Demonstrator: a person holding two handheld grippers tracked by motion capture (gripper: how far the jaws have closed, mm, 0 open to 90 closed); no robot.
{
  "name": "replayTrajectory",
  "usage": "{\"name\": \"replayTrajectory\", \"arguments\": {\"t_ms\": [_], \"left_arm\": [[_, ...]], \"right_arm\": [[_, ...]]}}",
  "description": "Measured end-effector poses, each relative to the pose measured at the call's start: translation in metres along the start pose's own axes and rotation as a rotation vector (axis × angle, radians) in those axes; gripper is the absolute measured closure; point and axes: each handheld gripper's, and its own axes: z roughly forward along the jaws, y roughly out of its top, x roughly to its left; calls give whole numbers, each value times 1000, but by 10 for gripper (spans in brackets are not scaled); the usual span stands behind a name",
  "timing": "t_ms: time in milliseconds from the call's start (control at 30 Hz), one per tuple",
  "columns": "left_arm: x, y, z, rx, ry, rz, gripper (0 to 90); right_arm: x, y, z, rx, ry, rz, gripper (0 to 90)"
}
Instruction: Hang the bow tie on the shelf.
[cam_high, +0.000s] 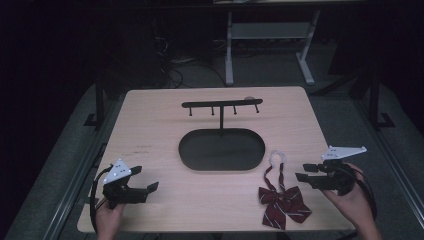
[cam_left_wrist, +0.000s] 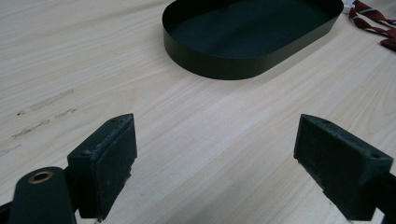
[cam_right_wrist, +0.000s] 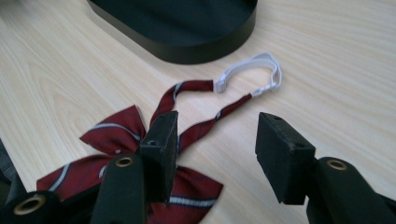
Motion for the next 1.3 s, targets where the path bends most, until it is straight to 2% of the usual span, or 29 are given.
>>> {"name": "replayTrajectory", "arguments": {"t_ms": [233,367,733,867,1067,1200,1300], "left_arm": [[0,0,0,1,-1,15,131],[0,1,-1,-1,-1,15,131],[0,0,0,-3,-1,9,131],[0,0,-1,-6,-1,7,131],[0,0,-2,-9,0,4,131],[1,0,-1,-6,1,4,131],[1,0,-1,-5,0,6,131]], "right_arm": [[1,20,4,34,-13,-40,502],[2,34,14,59,13,-38,504],[-3,55,33,115,23,-66,512],[-8,61,40,128,33,-56,518],[-20,67,52,172,6,-28,522],[-27,69,57,178,1,-15,532],[-33,71,65,188,-4,14,552]]}}
